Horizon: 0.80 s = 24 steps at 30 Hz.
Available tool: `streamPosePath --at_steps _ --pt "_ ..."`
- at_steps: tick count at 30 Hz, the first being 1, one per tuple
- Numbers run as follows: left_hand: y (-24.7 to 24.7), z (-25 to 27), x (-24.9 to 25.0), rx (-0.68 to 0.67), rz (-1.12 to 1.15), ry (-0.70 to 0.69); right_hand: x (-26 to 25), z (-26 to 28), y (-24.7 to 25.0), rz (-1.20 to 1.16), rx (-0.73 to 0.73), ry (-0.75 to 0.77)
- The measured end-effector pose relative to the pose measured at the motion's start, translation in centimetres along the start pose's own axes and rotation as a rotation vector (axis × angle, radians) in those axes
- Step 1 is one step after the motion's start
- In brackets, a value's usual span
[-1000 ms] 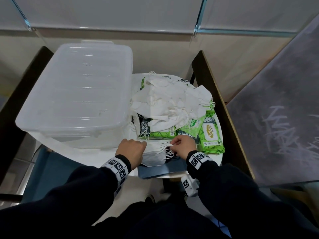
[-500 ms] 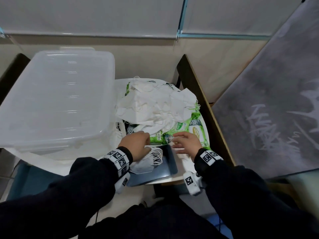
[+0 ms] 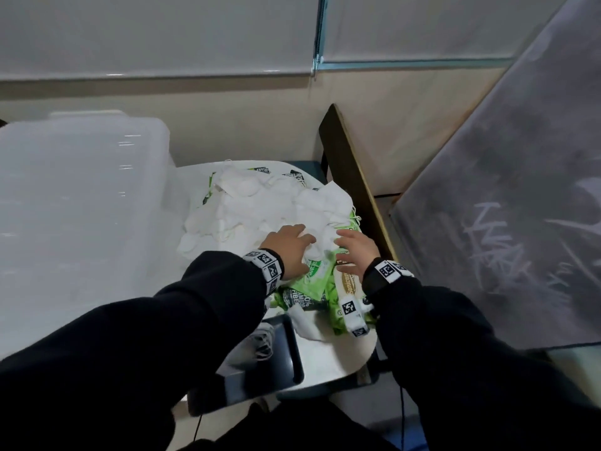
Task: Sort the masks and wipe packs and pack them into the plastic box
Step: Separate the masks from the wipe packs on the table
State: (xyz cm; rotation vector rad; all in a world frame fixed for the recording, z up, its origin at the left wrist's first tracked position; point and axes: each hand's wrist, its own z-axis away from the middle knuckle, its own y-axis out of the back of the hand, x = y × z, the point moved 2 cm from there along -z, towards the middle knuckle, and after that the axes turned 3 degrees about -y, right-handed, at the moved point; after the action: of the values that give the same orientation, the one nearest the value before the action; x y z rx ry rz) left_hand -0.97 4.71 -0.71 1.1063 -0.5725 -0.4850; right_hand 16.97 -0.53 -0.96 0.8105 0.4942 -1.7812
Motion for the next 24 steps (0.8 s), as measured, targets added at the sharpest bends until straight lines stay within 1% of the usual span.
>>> streamPosePath --at_steps 4,6,8,10,12,15,16,17,18,20,22,23,24 --pt "-1.1 -2.4 -1.0 -0.08 -0.08 0.047 -0.7 -2.8 -0.9 -0.022 -0.06 -0.065" --pt "-1.6 -3.1 -1.1 -0.144 -0.101 0.037 -0.1 -4.0 -1.0 -0.019 -0.074 -0.098" --pt "-1.6 -3.2 -1.1 -0.196 -0.124 0.01 0.6 -4.7 -0.5 -0.036 -0.049 -0.1" --pt "-1.0 -2.9 -1.0 -0.195 -0.128 -0.033 1.0 -4.7 0.4 -0.054 -0.031 -0.087" --pt "-0.1 -2.3 -1.0 -0.2 -0.116 -0.059 1.0 -4.3 1.8 -0.059 -0.043 -0.06" --pt "2.2 -1.7 -0.9 -0.319 -0.006 0.025 0.3 -3.4 4.2 0.024 -0.042 0.037" --pt "3.1 -1.7 -0.8 -0.332 0.026 0.058 -0.2 -3.1 4.8 0.047 -0.05 0.063" --pt "4.1 -1.9 -0.8 -0.308 0.047 0.085 -0.9 -2.6 5.4 0.058 -0.06 0.086" --pt "5.1 -2.1 -0.8 -0.257 0.067 0.108 -1.7 -2.2 5.9 0.063 -0.064 0.116" --pt "7.0 -2.6 -0.2 -0.079 0.162 0.157 -3.4 -1.4 6.8 0.074 -0.054 0.208" --pt "8.2 -3.0 1.3 0.102 0.362 0.164 -5.2 -1.1 7.1 0.066 -0.054 0.288" --pt "8.7 -3.3 2.4 0.143 0.471 0.142 -6.0 -1.0 7.1 0.051 -0.071 0.297" --pt "8.8 -3.6 3.6 0.145 0.564 0.124 -6.5 -1.2 6.9 0.039 -0.093 0.291"
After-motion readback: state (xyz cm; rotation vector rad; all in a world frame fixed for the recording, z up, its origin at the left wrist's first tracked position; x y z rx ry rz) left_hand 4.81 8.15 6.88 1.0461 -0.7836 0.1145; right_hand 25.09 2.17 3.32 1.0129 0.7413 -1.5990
